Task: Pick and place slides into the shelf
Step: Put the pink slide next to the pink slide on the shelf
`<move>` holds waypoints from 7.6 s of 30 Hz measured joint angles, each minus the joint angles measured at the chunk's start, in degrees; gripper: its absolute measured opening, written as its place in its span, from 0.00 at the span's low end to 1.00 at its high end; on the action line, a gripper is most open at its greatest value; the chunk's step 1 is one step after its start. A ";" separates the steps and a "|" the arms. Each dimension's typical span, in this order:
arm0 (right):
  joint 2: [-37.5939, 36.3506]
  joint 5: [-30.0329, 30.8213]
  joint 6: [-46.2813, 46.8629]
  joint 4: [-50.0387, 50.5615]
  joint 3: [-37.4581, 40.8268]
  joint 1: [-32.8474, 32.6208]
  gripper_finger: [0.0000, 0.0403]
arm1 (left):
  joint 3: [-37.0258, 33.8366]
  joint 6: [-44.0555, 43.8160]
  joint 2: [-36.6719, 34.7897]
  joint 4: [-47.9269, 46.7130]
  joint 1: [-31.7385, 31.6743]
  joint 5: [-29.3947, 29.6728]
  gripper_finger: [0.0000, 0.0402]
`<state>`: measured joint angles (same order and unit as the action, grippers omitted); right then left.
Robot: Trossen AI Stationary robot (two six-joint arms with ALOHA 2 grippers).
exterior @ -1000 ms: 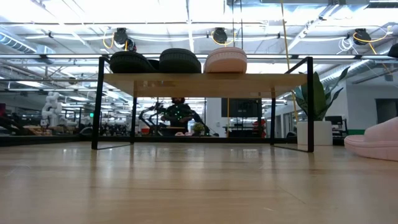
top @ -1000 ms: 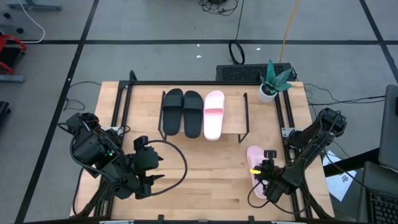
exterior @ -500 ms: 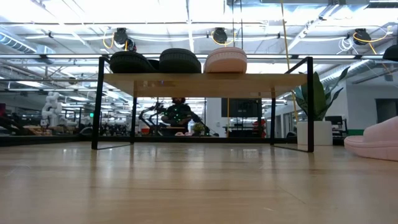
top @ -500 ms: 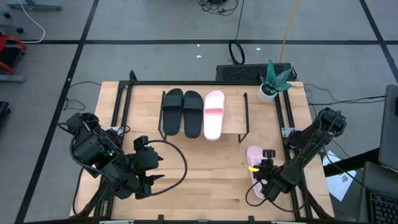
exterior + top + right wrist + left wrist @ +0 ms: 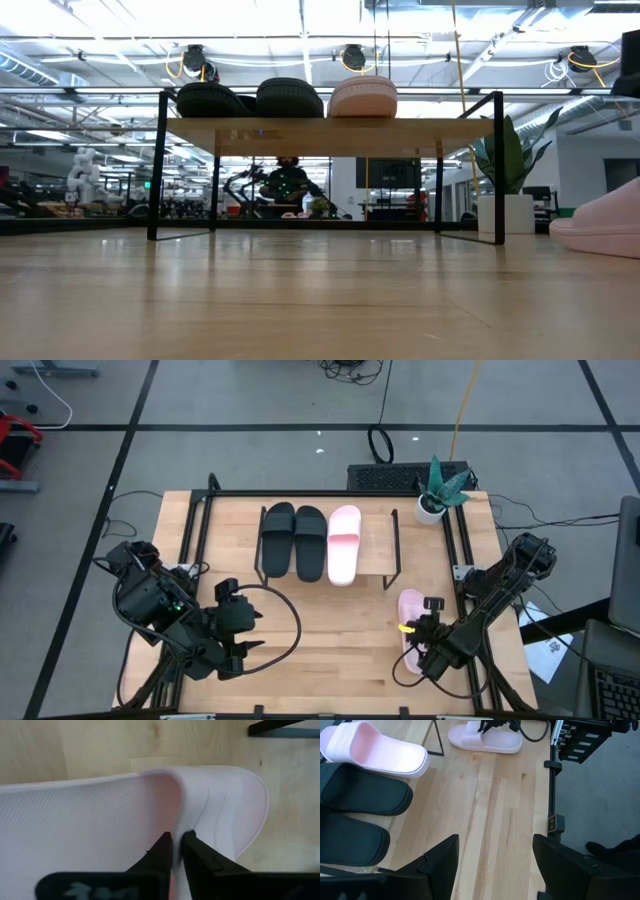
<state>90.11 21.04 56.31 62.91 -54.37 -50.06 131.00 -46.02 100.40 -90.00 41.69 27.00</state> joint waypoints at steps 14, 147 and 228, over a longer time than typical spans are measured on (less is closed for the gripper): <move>0.06 4.82 4.78 4.17 -0.17 0.06 0.01 | 0.00 -1.25 0.00 -0.02 0.00 0.00 0.63; -0.60 27.06 -47.69 15.27 -35.65 43.03 0.00 | 0.00 5.07 0.00 -0.02 -2.51 0.99 0.63; -0.70 23.28 -53.74 12.25 -33.31 45.98 0.00 | 0.01 6.41 0.00 -0.02 -4.17 -0.20 0.63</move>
<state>89.41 44.32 2.57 75.16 -87.68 -4.08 131.01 -39.60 100.40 -90.02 37.52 26.81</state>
